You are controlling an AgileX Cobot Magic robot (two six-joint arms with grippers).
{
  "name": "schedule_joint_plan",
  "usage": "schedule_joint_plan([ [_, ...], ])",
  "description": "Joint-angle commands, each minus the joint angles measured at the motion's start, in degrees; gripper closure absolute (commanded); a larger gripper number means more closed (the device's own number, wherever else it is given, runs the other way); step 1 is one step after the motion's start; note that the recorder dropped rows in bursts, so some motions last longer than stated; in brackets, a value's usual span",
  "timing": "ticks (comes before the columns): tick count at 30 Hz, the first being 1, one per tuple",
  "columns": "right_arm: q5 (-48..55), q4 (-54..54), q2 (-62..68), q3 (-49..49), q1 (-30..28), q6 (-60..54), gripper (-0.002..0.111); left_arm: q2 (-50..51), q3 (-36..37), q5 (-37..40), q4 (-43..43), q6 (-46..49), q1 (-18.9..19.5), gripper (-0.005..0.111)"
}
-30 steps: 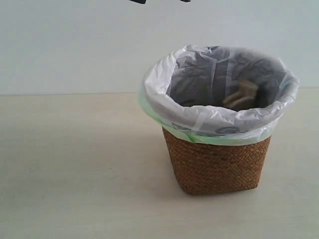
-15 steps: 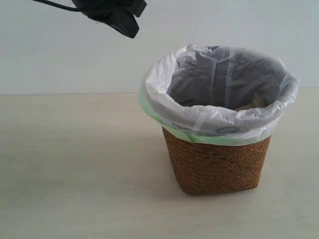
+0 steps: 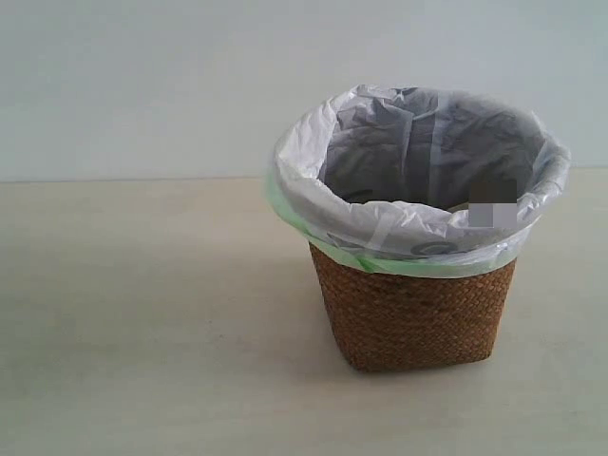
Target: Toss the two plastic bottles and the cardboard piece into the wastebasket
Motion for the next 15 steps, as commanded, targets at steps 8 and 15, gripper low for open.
schedule_joint_plan([
  [8, -0.5, -0.5, -0.3, -0.1, 0.1, -0.3, 0.106, -27.7, 27.5, -23.3, -0.7, -1.3, -0.6, 0.103],
  [15, -0.5, -0.5, -0.3, -0.1, 0.1, -0.3, 0.106, -41.3, 43.1, -29.8, -2.4, -1.3, -0.6, 0.103],
])
